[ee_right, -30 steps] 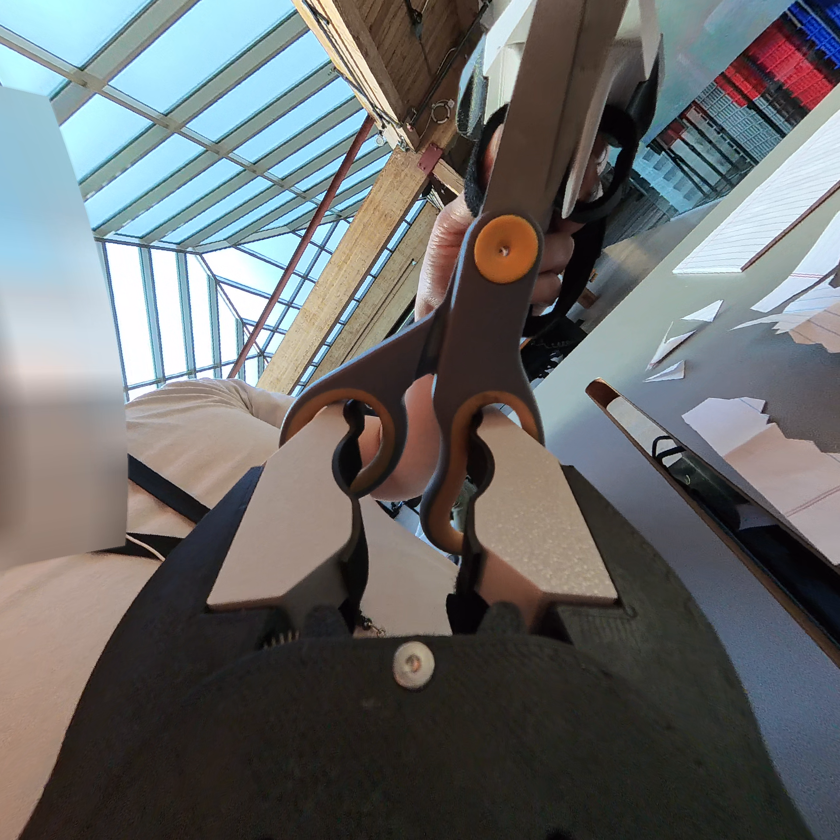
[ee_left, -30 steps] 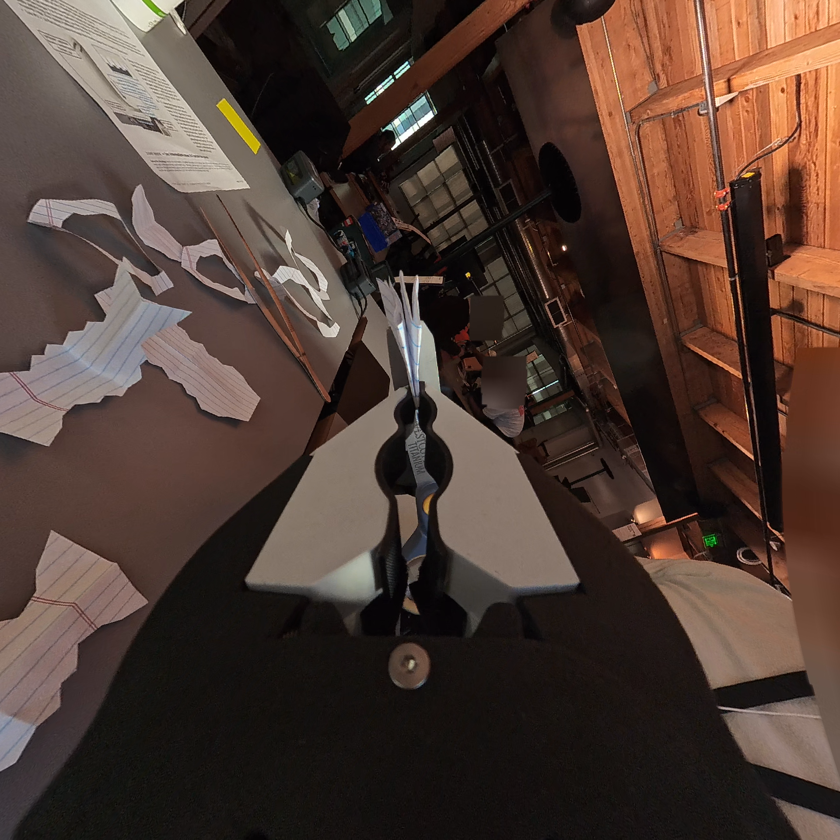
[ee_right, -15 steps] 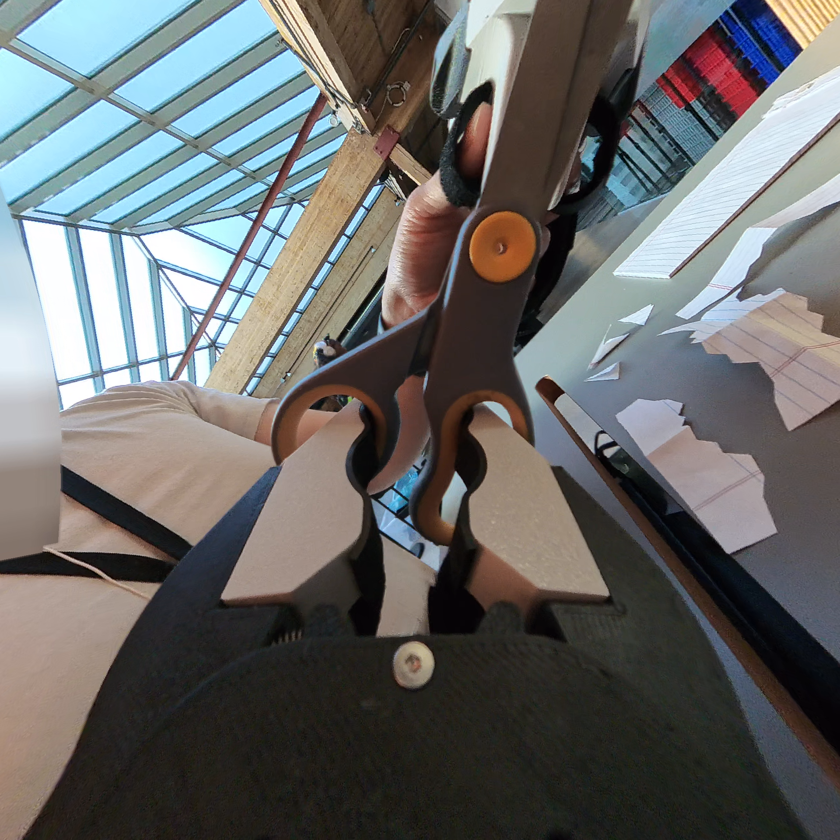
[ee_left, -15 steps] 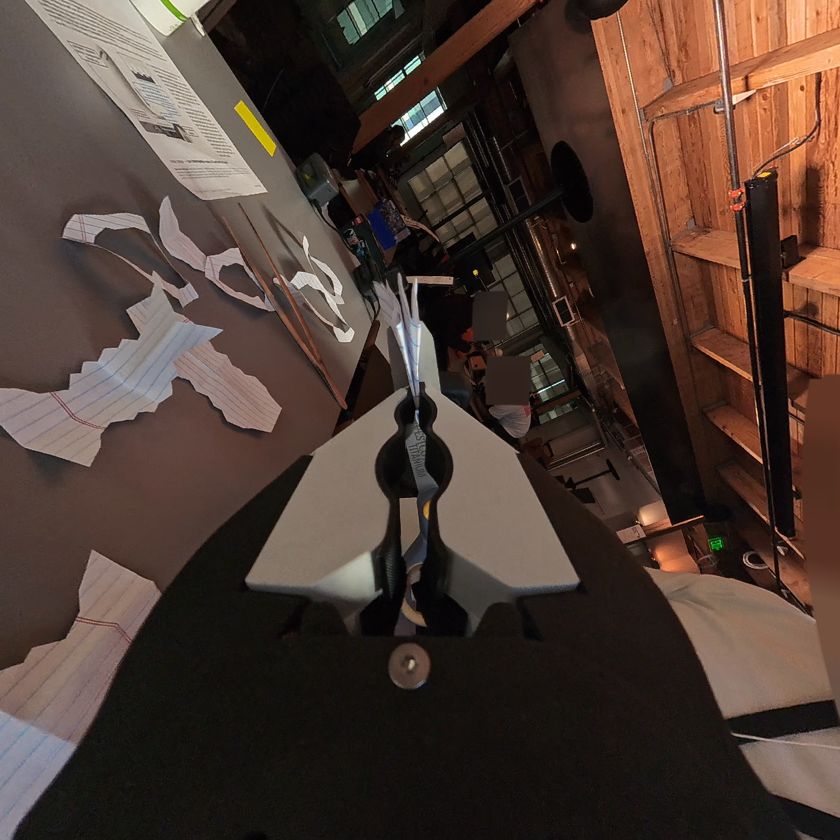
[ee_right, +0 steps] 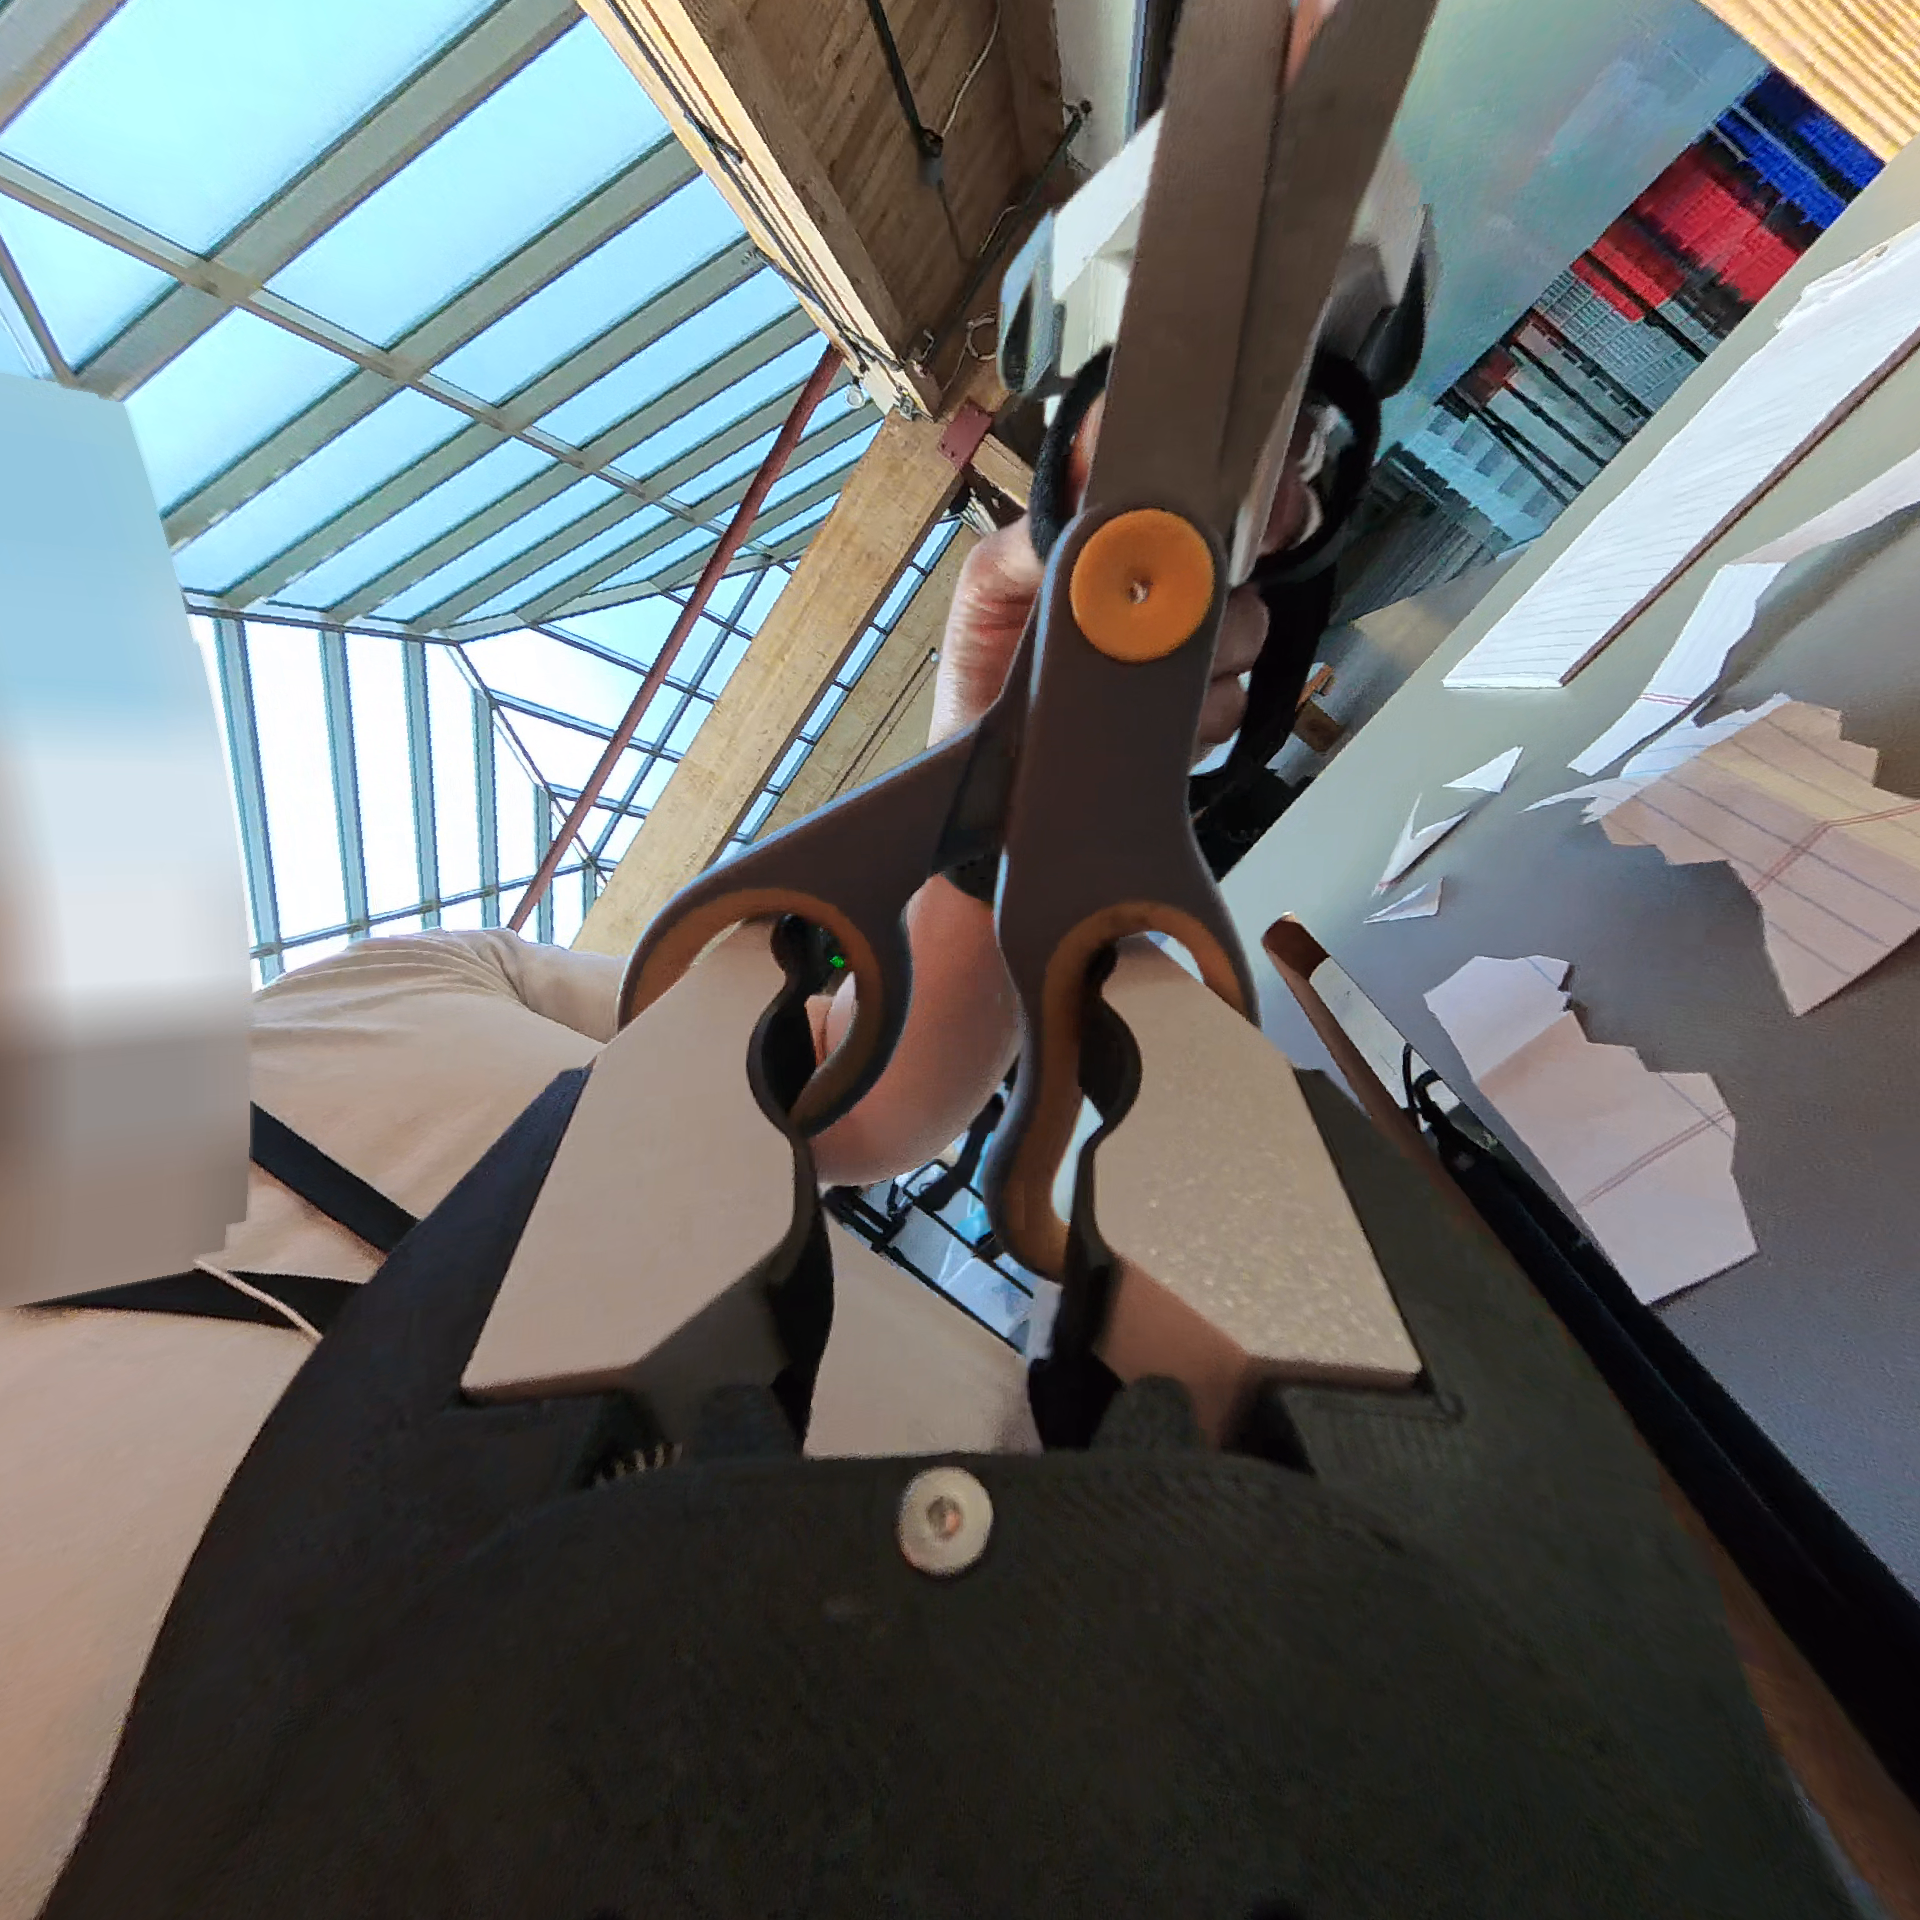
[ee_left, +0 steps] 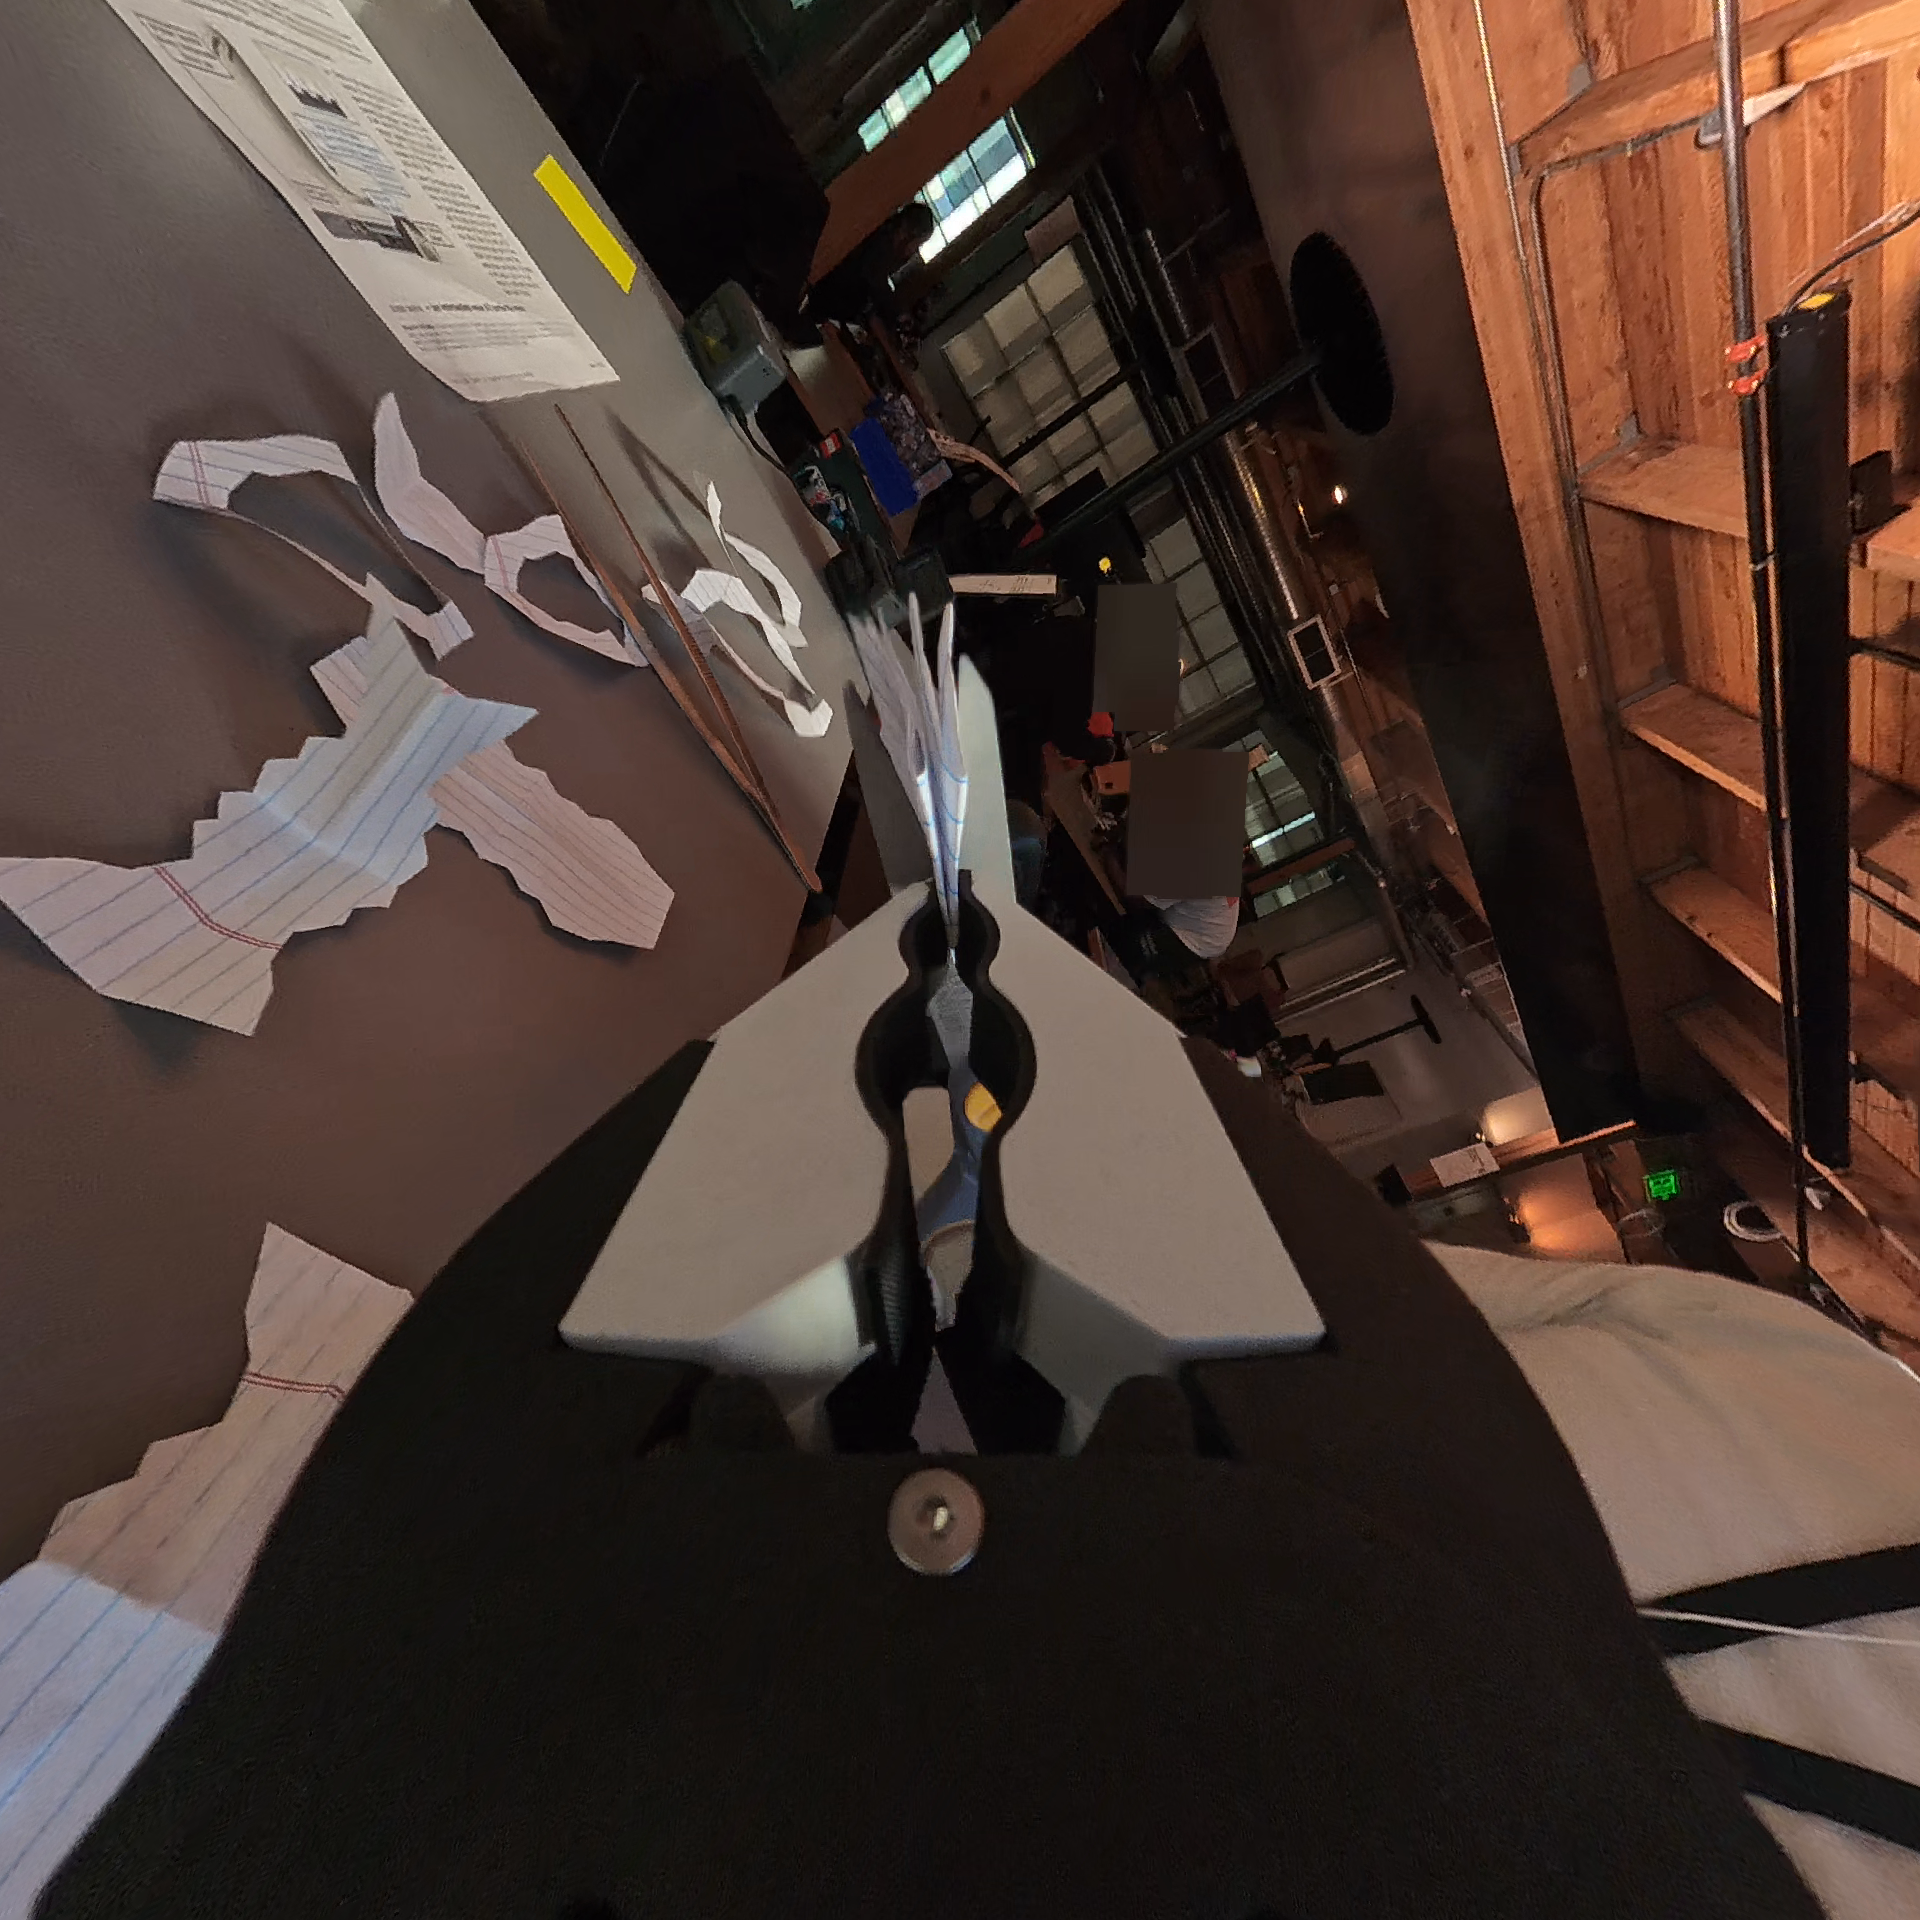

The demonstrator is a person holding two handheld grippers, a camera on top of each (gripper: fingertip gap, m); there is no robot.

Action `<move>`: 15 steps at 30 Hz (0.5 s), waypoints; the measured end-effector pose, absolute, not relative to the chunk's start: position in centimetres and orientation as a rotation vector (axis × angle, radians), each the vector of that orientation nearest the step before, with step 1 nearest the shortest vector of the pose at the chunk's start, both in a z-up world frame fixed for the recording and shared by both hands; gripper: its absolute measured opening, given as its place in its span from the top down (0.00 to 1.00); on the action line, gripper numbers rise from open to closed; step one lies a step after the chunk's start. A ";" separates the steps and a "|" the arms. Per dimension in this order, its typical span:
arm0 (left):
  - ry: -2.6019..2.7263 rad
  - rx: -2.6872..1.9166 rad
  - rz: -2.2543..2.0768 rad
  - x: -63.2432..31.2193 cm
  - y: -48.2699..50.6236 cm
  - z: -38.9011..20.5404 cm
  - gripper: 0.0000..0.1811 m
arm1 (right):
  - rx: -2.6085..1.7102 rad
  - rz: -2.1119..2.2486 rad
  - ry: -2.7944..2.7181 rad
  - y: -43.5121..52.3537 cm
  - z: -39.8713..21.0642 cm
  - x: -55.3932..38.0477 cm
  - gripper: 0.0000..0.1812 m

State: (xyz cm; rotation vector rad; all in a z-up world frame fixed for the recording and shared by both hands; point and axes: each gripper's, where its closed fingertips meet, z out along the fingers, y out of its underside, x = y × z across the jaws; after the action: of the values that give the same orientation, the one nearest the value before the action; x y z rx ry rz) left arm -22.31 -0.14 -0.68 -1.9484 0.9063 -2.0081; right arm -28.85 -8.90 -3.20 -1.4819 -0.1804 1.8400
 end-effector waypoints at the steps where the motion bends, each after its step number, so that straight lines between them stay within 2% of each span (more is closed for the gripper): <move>1: 0.924 -1.948 -2.009 -22.1 -0.5 -0.8 1.00 | -1.497 1.818 -0.178 -8.6 -3.3 -28.6 0.72; 9: 0.968 -1.998 -2.081 -22.2 -1.3 -1.3 1.00 | -1.590 1.820 -0.252 -9.3 -4.0 -28.1 0.75; 11: 0.971 -2.007 -2.080 -22.2 -1.2 -1.5 1.00 | -1.565 1.847 -0.239 -9.5 -3.8 -28.2 0.79; 15: 0.966 -2.012 -2.088 -22.1 -1.1 -1.7 1.00 | -1.557 1.828 -0.223 -9.2 -4.2 -28.4 0.79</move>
State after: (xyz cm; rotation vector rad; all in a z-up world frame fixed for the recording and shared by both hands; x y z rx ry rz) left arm -22.11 -1.13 -1.72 -2.0115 0.9658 -2.0882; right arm -28.39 -9.25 -4.20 -1.5570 -0.2230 1.8281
